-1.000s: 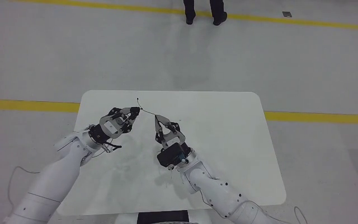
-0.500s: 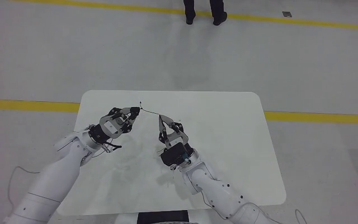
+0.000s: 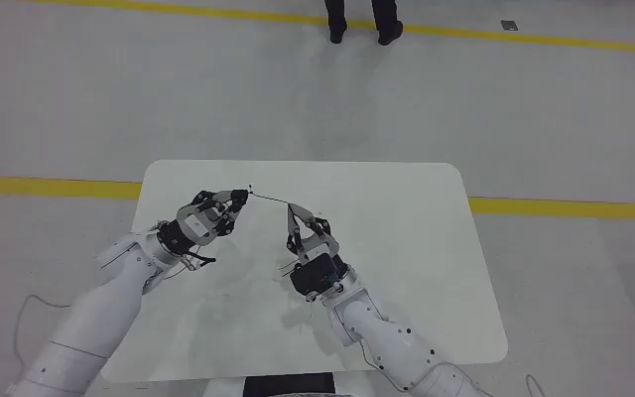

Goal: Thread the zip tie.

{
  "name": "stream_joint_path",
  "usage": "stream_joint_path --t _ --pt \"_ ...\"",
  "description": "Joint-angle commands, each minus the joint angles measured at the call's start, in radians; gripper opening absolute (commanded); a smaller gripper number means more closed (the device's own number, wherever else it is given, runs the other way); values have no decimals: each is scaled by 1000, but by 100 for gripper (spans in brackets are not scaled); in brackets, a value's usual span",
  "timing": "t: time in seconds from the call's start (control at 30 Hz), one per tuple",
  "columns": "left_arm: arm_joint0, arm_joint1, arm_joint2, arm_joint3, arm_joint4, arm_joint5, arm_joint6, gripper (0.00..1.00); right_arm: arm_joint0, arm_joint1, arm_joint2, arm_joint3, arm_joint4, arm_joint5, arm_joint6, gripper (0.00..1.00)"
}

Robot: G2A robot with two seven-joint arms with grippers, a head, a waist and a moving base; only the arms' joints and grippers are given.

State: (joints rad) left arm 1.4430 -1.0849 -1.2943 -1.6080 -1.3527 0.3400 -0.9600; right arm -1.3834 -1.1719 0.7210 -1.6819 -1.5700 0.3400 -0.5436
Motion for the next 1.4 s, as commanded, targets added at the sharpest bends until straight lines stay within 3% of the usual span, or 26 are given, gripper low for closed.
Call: stream_joint_path --t 0.0,0.87,1.2,1.23,1.27,1.3,1.37 --pt "0 0 0 0 0 0 0 0 -3 2 6 -3 0 0 -2 0" --pt "0 0 0 0 0 0 0 0 -53 19 66 -40 0 0 -6 0" --pt "0 0 0 0 0 0 0 0 -95 34 132 -77 0 0 -7 0" --pt "0 0 0 0 0 0 0 0 -103 40 130 -88 0 -7 1 31" --pt "0 0 0 0 0 0 0 0 -104 46 130 -95 0 -34 11 95" --pt "0 0 0 0 0 0 0 0 -103 53 134 -100 0 -56 22 100" --pt "0 0 0 0 0 0 0 0 -103 53 134 -100 0 -56 22 100"
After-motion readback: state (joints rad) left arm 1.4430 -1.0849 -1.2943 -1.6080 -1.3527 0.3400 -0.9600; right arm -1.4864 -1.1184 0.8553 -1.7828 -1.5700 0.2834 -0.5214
